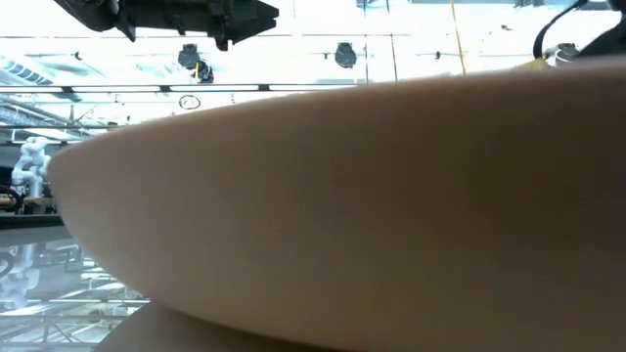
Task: Place and stack plates onto a shelf
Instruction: Stack the brown plate on top of the purple plate on the shelf
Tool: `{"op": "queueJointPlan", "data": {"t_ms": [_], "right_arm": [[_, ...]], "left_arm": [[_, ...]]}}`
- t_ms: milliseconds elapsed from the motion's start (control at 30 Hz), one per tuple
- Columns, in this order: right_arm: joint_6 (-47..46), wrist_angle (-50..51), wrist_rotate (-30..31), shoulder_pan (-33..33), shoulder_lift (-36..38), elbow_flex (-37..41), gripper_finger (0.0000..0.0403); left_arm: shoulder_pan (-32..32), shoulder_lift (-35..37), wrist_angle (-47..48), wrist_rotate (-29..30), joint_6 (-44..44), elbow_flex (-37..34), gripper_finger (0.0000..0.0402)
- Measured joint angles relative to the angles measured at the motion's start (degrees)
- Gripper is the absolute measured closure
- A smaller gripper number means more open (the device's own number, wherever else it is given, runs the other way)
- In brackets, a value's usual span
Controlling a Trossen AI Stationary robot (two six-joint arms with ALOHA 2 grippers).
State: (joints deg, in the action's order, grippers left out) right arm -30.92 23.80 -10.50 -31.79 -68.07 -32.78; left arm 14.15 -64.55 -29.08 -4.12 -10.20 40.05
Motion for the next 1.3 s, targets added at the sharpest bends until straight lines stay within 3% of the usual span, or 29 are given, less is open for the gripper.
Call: {"op": "queueJointPlan", "data": {"t_ms": [333,633,933,1067,1300], "right_arm": [[1.67,0.14,-0.16,0.00,0.02,1.95,0.0277],[3.17,0.34,-0.24,0.07,0.06,1.95,0.0394],[4.41,1.24,0.53,4.33,1.15,1.20,0.0400],[6.95,2.05,7.68,8.10,4.04,-0.46,0.0401],[14.90,-2.37,29.26,18.01,8.80,-5.22,0.0402]], "left_arm": [[0.01,0.00,0.51,-0.02,-0.20,0.00,0.0215],[0.02,0.00,0.57,-0.02,-0.21,0.00,0.0215],[0.02,0.00,0.51,0.00,-0.28,0.00,0.0215],[0.02,0.00,0.21,0.04,-0.58,0.00,0.0215],[0.00,0.00,-0.48,1.23,-1.49,0.00,0.0215]]}}
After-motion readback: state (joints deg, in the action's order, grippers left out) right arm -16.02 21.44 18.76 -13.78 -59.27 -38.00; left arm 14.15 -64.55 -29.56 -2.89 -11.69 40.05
